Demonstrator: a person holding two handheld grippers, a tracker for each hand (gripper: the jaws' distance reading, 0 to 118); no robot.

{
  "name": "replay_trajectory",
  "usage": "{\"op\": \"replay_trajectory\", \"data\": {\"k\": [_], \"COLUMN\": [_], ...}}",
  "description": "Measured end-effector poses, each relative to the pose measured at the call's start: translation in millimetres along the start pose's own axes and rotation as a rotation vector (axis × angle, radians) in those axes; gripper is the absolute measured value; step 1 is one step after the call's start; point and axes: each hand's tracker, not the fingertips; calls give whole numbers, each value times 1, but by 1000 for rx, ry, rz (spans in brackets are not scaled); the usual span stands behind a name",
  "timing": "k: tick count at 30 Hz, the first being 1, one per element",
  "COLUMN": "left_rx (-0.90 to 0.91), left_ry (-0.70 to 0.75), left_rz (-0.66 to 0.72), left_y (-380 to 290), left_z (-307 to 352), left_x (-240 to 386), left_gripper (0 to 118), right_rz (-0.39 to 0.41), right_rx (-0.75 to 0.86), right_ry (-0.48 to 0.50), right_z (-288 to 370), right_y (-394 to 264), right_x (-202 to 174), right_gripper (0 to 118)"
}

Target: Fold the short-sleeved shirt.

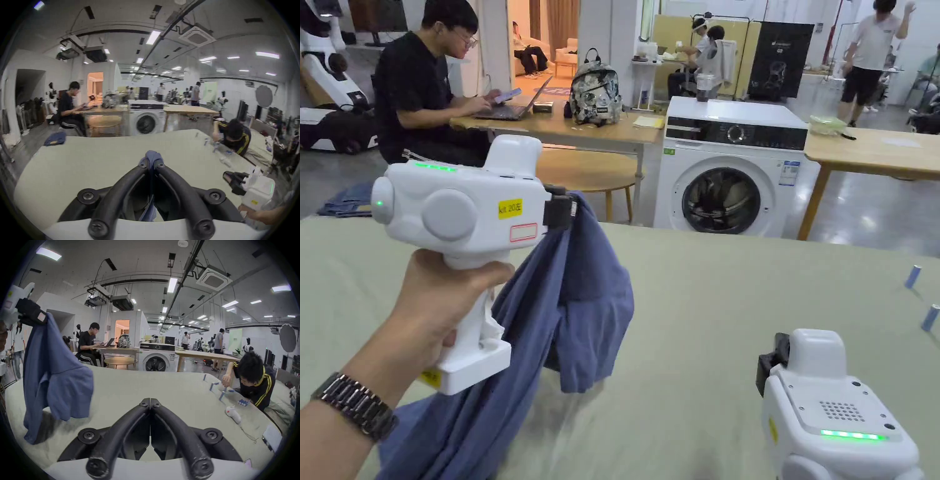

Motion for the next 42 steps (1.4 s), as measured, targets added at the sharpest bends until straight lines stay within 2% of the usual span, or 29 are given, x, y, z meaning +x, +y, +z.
{"op": "replay_trajectory", "data": {"k": [7,8,11,14,19,21,23,24,26,29,36,37,39,40,42], "left_rx": [-57,-49,-106,-242,-333,-347,-337,-329,-300,-248,-159,-153,-158,-161,-166], "left_ry": [-207,-160,-202,-198,-213,-216,-199,-166,-127,-61,103,135,183,211,240], "left_rz": [-32,-21,-13,-10,46,79,86,86,88,112,173,179,189,187,181], "left_y": [-13,-18,-46,-84,-136,-149,-152,-151,-148,-140,-153,-158,-169,-175,-186], "left_z": [-74,-82,-105,-124,-130,-126,-121,-117,-108,-91,-32,-24,-8,-3,9], "left_x": [112,121,155,172,175,173,166,162,152,129,66,57,44,38,26], "left_gripper": [0,0,0,0,2,11,14,19,40,47,46,41,5,0,0], "right_rz": [-21,-20,-18,-27,-35,-35,-36,-34,-30,-29,-27,-28,-28,-29,-33], "right_rx": [-9,-14,-36,-54,-80,-89,-95,-95,-93,-83,-57,-54,-48,-47,-47], "right_ry": [-108,-123,-154,-180,-196,-194,-184,-180,-167,-144,-95,-88,-78,-73,-59], "right_z": [18,20,25,28,28,25,21,20,17,15,9,8,7,5,2], "right_y": [-8,-10,-18,-26,-34,-36,-36,-36,-33,-28,-15,-14,-12,-12,-10], "right_x": [53,59,77,91,99,97,95,92,86,76,53,51,44,42,36], "right_gripper": [0,0,0,0,0,0,0,0,0,0,0,0,0,0,0]}}
